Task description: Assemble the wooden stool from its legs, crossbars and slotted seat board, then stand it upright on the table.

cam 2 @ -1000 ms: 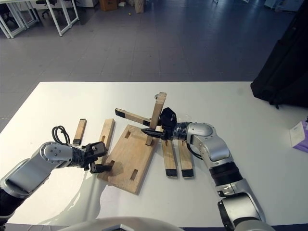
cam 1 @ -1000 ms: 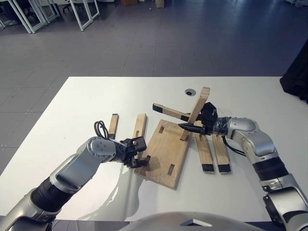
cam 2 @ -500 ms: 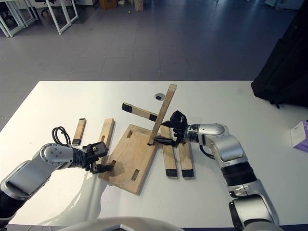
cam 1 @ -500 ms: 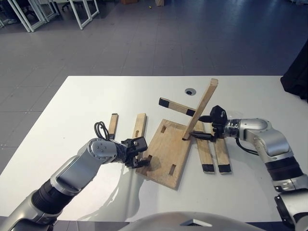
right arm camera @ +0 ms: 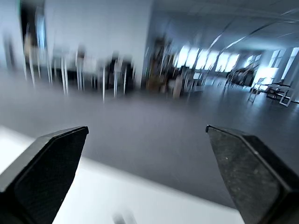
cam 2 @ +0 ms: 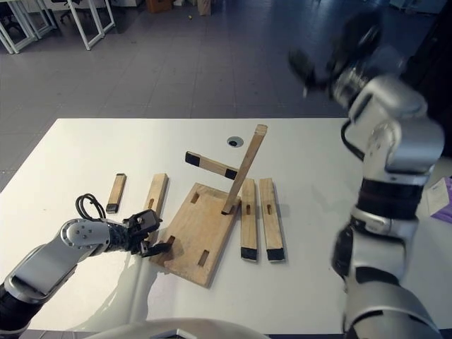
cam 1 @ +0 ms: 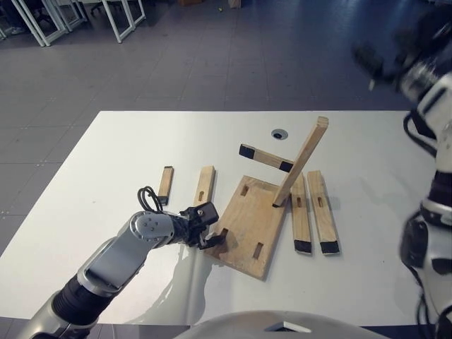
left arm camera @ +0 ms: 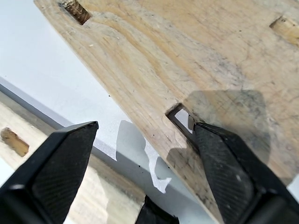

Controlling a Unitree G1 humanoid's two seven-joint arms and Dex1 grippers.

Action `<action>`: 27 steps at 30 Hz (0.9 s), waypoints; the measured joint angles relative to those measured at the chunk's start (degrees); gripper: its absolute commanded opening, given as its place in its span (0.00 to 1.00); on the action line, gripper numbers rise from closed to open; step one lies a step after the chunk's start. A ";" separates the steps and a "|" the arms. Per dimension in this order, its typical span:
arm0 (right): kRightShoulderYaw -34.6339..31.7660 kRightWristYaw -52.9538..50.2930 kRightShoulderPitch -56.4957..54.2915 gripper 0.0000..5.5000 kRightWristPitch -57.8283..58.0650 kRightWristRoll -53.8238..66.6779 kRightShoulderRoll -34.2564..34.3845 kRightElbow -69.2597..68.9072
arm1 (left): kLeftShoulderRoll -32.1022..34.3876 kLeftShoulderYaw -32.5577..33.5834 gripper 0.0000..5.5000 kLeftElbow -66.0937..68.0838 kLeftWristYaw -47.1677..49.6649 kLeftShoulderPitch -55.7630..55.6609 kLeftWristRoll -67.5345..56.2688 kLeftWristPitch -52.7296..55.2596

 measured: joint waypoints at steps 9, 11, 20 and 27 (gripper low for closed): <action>-1.31 -17.54 14.27 0.85 16.54 10.75 20.03 -12.31 | 0.02 0.18 0.69 -0.06 0.37 -0.07 -0.59 0.87; -0.81 -18.37 18.44 0.85 17.12 12.14 21.50 -19.10 | -0.05 0.32 0.69 0.04 0.60 -0.37 -0.59 0.84; 0.53 -20.92 21.49 0.85 18.63 16.63 26.58 -27.76 | -0.97 0.48 0.69 -0.16 2.18 0.02 -0.72 2.04; -0.53 -21.70 20.32 0.85 19.66 16.94 26.42 -26.56 | -1.41 0.48 0.69 -0.60 2.74 0.36 -0.77 3.06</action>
